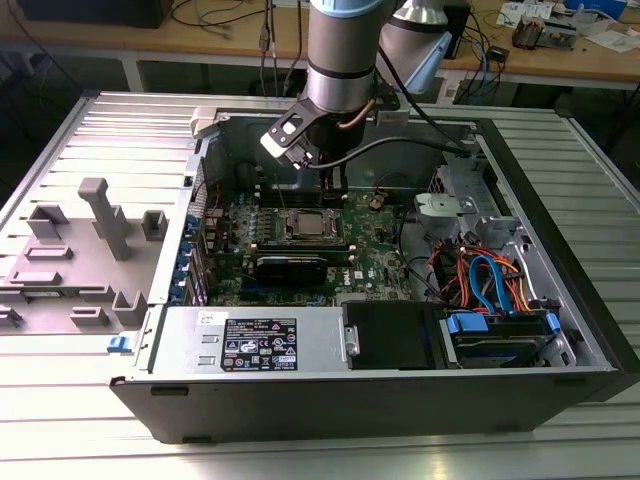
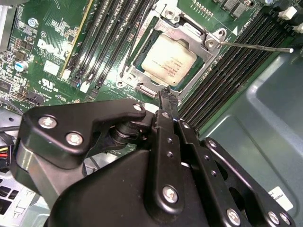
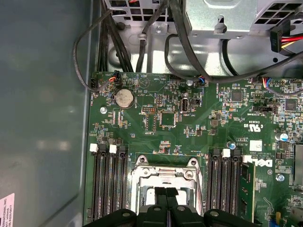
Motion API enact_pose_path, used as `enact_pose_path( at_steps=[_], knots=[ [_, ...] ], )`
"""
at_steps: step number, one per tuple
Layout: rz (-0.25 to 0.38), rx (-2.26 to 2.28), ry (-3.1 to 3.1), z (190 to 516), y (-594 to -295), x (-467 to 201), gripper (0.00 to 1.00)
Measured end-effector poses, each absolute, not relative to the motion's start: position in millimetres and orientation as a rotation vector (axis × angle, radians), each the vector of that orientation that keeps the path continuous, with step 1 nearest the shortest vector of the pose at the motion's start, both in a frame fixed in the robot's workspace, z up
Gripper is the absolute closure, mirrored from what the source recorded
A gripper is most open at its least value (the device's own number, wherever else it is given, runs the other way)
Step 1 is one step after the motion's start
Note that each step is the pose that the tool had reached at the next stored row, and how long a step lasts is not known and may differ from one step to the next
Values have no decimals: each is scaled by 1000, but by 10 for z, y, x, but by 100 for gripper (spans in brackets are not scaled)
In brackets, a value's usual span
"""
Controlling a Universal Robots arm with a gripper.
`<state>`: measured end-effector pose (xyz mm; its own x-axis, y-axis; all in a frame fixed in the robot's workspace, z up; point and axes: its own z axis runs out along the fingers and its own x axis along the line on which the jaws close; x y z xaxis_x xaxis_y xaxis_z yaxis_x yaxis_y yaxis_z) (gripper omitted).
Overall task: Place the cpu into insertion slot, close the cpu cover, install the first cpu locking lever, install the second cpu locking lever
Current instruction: 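Close the cpu cover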
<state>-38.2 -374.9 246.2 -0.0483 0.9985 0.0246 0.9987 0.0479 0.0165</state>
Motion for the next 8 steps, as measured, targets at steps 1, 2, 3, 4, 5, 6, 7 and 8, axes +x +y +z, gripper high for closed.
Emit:
enact_pose_path(
  at_steps=[1, 2, 3, 4, 5, 6, 7, 8],
  knots=[
    [-45, -2163, -2270, 2462, -3749, -382, 89],
    [-45, -2163, -2270, 2462, -3749, -382, 89],
    [-45, -2163, -2270, 2462, -3749, -382, 89],
    [-45, -2163, -2270, 2462, -3749, -382, 89],
    [-45, -2163, -2269, 2461, -3749, -384, 89],
    [-46, -2163, -2269, 2458, -3749, -390, 89],
    [-46, -2163, -2270, 2456, -3749, -396, 89],
    [-45, -2162, -2270, 2453, -3749, -403, 89]
  ],
)
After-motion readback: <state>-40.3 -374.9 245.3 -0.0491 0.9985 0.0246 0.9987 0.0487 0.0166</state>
